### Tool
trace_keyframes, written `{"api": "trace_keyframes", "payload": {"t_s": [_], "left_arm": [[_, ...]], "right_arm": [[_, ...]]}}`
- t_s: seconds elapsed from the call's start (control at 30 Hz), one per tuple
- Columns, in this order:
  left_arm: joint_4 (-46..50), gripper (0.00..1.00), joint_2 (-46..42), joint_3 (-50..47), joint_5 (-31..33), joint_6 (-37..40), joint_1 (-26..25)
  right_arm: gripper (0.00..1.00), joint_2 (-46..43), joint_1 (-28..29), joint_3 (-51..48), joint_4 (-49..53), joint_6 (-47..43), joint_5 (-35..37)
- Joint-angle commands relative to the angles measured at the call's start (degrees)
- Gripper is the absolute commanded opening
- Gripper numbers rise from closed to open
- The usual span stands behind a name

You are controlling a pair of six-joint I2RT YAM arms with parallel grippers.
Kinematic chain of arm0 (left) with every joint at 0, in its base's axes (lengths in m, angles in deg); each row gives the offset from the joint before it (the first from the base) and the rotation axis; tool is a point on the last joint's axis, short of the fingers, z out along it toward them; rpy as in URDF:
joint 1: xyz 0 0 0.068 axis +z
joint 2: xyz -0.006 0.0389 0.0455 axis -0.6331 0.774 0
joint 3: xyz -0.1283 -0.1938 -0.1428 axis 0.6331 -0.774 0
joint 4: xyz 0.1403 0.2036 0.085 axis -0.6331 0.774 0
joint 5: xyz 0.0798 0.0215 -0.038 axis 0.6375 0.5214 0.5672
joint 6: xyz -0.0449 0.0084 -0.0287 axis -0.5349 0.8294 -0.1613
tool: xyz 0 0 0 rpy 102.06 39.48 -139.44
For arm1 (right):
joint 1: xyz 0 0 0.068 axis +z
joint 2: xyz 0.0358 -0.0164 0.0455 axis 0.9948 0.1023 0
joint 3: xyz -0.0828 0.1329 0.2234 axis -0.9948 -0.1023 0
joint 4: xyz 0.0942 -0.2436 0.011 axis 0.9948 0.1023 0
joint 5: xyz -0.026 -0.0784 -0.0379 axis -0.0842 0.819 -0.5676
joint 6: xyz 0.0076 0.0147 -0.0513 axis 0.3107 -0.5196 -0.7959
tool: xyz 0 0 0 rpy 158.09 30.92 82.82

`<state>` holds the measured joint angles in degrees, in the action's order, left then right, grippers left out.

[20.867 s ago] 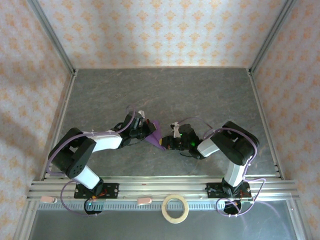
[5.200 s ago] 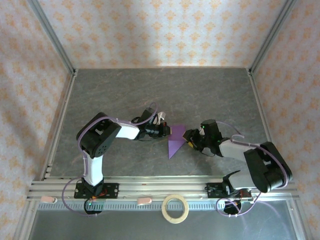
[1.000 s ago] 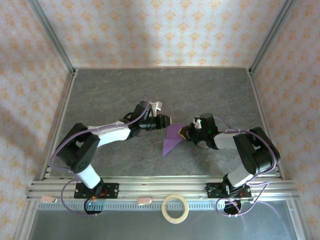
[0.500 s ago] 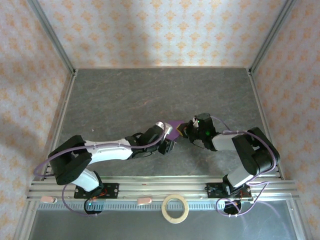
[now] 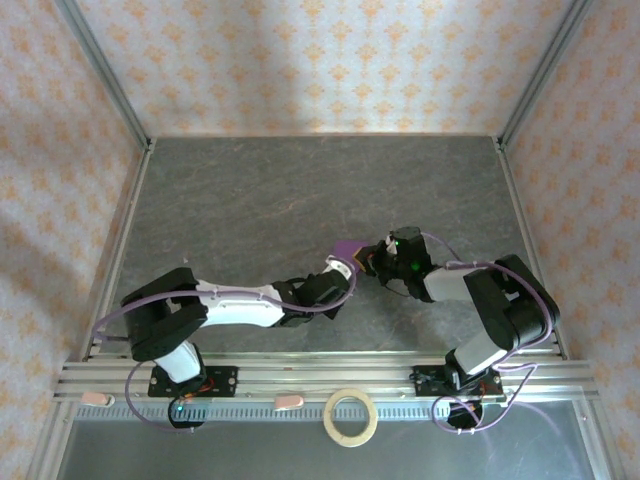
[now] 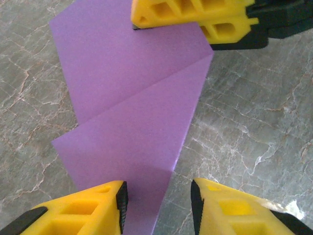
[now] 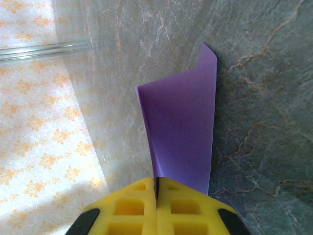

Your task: Fold a paper plane with a square sheet of paper (pick it up from the middle)

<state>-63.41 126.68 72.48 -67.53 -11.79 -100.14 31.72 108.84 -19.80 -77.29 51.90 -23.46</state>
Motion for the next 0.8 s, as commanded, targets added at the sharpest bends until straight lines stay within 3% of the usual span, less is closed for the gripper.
{"api": "trace_keyframes", "payload": {"t_s": [0.0, 0.2, 0.77], "left_arm": [[2.9, 0.41, 1.8, 2.1, 6.0, 1.9, -1.4], [4.9, 0.35, 4.1, 3.5, 11.7, 2.5, -3.6], [5.4, 0.14, 5.9, 3.7, 15.3, 2.8, -5.2]], "right_arm": [[0.00, -0.8, 0.2, -0.4, -1.0, 0.4, 1.7], [0.00, -0.7, 0.2, -0.4, -1.0, 0.5, 1.6], [0.00, -1.4, 0.2, -0.3, -0.3, 0.5, 2.0]]}}
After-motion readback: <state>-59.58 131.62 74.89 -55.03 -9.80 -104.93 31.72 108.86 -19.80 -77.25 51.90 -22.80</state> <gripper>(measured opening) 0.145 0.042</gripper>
